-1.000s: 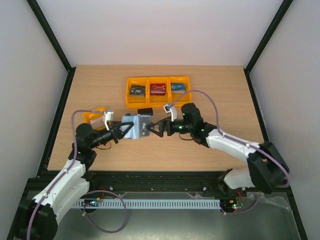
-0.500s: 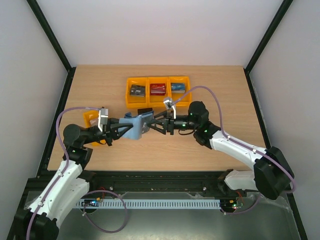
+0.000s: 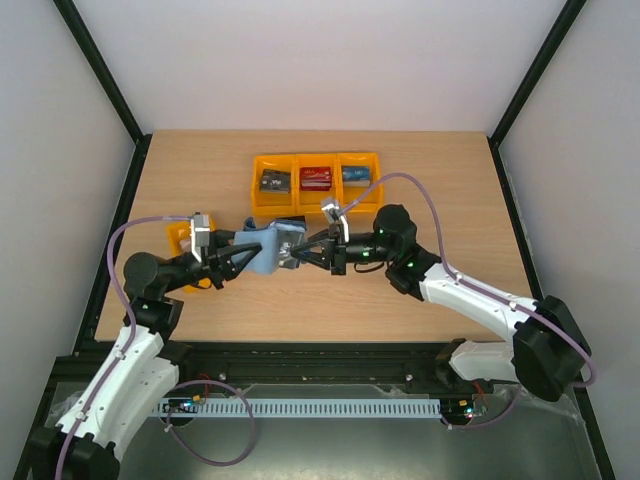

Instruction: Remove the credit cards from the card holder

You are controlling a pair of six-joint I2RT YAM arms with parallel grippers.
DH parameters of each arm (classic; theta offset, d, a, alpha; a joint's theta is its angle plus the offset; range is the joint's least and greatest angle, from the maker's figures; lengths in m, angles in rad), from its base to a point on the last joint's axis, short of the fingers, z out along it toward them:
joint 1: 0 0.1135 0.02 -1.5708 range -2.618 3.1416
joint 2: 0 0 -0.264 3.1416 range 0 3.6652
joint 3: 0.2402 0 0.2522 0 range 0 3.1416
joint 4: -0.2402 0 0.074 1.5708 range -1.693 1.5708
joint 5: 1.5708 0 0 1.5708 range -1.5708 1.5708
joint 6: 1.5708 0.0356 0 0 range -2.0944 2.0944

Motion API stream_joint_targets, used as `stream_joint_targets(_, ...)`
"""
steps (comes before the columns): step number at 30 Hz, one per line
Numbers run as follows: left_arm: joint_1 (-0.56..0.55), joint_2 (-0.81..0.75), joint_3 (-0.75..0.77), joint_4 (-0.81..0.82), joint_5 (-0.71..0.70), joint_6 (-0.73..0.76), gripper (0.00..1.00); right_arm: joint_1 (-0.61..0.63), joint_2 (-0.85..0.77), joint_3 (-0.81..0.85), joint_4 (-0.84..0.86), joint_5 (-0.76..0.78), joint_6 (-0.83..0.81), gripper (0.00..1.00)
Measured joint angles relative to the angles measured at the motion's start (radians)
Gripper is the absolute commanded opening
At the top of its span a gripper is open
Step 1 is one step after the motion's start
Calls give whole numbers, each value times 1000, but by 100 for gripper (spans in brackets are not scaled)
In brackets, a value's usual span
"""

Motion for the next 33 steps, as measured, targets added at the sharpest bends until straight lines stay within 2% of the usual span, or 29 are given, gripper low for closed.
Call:
stream_joint_targets(3,18,-13,-14,-46,-102,8,73,5,-16,1,-36,51,-14,2)
stream_joint_targets(6,45,-26,-28,-127,-262,34,86,6,-27,27,-139,167,-42,2)
stream_joint_targets(10,82,-43,-42,-228,-466,108,92,7,-12,124,-370,445,-82,2)
stream_joint_targets(12,92,-54,-43,-264,-533,146,87,13,18,192,-483,587,-97,2)
stream_joint_targets(15,98,-71,-43,-283,-564,200,68,33,89,294,-624,780,-118,2)
stream_joint_targets(17,97,-71,-44,-280,-537,218,56,59,126,328,-675,845,-121,2)
stream_joint_targets(21,47,-62,-48,-242,-433,210,45,117,201,386,-761,917,-121,2)
stream_joint_targets(25,-29,-19,-54,-206,-362,143,37,146,239,406,-762,863,-143,2)
stream_joint_targets(33,-40,15,-94,-226,-380,45,33,150,226,377,-661,603,-180,2)
